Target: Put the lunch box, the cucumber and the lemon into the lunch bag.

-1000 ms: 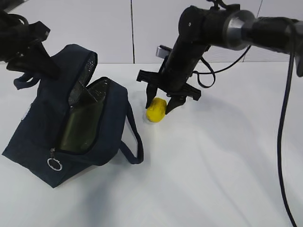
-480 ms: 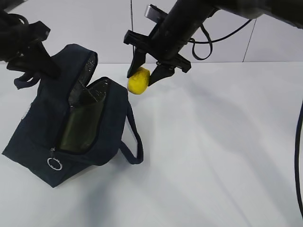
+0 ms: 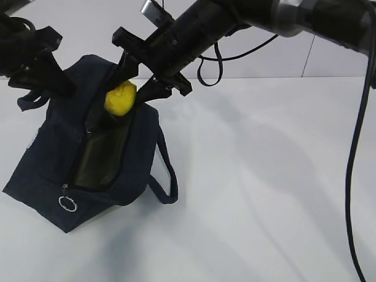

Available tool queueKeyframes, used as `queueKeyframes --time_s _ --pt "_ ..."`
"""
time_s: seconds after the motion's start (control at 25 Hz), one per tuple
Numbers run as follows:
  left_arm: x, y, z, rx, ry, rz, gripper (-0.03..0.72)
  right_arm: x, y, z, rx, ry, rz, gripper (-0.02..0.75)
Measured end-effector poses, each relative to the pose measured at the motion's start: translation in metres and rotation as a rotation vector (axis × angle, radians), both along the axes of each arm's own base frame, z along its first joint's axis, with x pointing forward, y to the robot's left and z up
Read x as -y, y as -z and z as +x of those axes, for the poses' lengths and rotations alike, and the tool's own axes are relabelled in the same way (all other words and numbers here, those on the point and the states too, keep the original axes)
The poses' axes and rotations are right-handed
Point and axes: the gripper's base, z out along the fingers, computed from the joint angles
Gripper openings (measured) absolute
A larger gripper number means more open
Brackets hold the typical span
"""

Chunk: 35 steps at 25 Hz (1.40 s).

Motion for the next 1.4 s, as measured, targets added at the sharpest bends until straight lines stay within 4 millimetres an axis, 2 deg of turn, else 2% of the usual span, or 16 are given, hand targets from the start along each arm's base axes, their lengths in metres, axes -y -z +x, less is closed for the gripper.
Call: queueKeyframes --time_s 0.48,0.88,1.4 --pt "0.0 0.0 -0.001 -0.005 0.003 0.0 -0.001 -0.021 0.033 0.002 -0.023 -0.079 0.105 0.407" --pt "0.0 0.0 -0.001 -0.006 0.004 0.0 -0.001 -0.021 0.033 0.001 0.014 -0.123 0.109 0.455" --pt "0.0 0.0 -0.001 -0.006 0.004 0.0 -0.001 -0.016 0.037 -0.007 0.024 -0.231 0.033 0.457"
